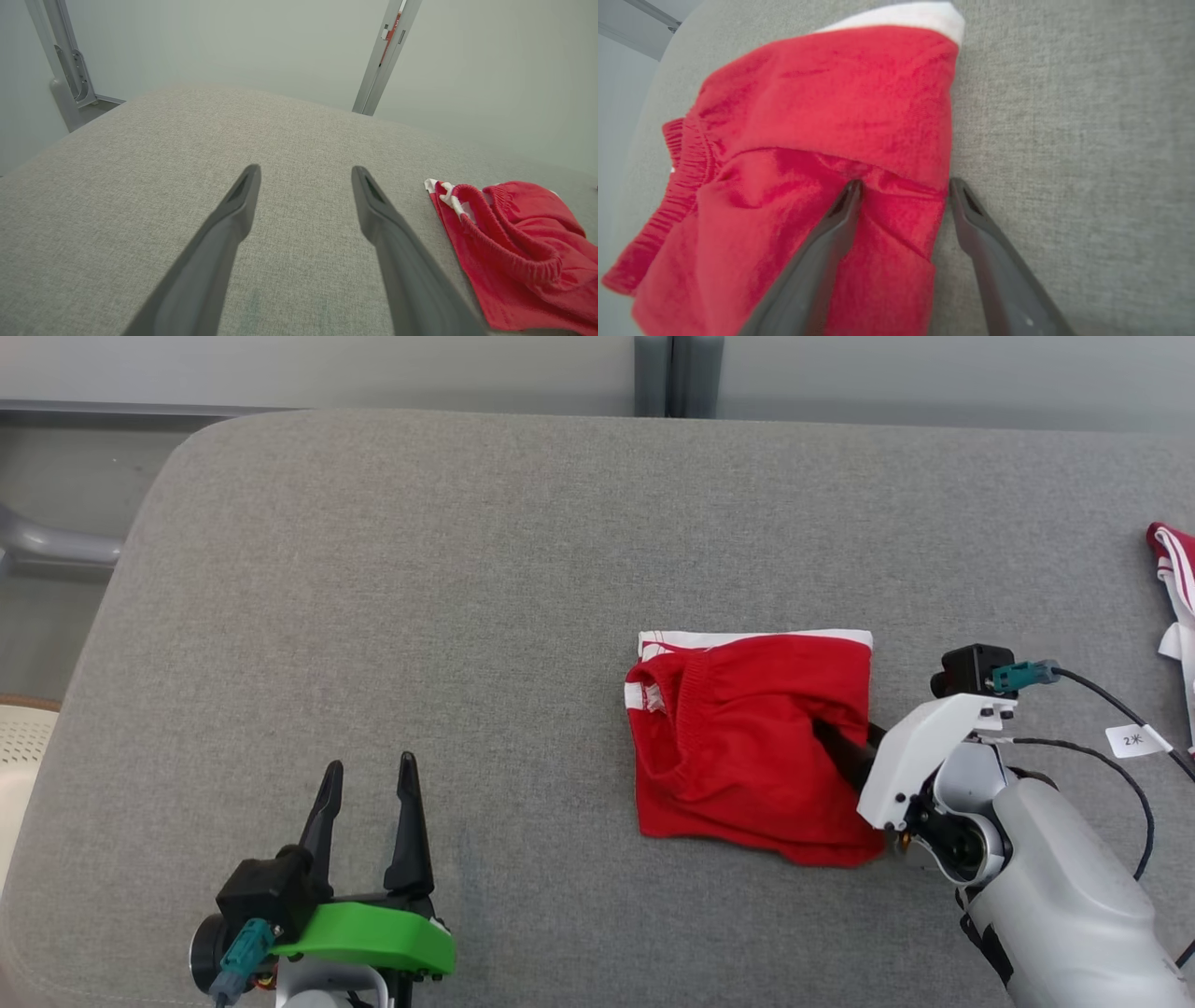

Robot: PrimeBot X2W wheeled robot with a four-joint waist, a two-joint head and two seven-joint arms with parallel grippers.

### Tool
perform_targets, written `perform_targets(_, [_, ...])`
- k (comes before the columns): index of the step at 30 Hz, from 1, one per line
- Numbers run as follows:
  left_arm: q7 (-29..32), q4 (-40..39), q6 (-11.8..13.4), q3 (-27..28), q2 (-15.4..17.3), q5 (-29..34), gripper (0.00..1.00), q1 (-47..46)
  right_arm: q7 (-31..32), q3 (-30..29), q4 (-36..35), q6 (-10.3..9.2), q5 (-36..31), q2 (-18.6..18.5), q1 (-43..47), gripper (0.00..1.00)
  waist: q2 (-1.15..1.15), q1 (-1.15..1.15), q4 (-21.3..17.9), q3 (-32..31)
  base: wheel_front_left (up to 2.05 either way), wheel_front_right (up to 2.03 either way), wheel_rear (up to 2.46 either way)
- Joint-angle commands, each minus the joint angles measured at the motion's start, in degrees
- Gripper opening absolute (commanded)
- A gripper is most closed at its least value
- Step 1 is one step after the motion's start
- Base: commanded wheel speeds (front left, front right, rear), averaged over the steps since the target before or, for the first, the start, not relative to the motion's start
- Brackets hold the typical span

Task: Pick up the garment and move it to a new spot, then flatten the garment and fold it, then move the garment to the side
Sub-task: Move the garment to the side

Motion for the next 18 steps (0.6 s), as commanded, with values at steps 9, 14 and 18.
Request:
perform_targets(9, [-0.13, -0.64, -0.01, 0.2, -0.02, 1.07, 1.0, -1.55, -3.37, 4.01, 0.32, -0.01, 0.16, -2.81, -3.45, 0.0, 0.0, 0.0, -2.19, 1.34, 0.0, 0.0, 0.0])
perform_targets(14, [-0.13, -1.31, -0.66, -0.04, -0.01, 1.96, 1.0, -2.05, -4.5, 5.03, -0.94, -0.01, -0.04, -5.34, -4.62, 0.0, 0.0, 0.0, -6.24, 2.06, 0.0, 0.0, 0.0])
perform_targets(18, [-0.13, -1.56, -1.15, -0.43, 0.01, 2.97, 1.0, -2.7, -4.9, 5.1, -1.68, -0.01, -0.12, -6.8, -5.39, 0.0, 0.0, 0.0, -11.38, 2.84, 0.0, 0.0, 0.0])
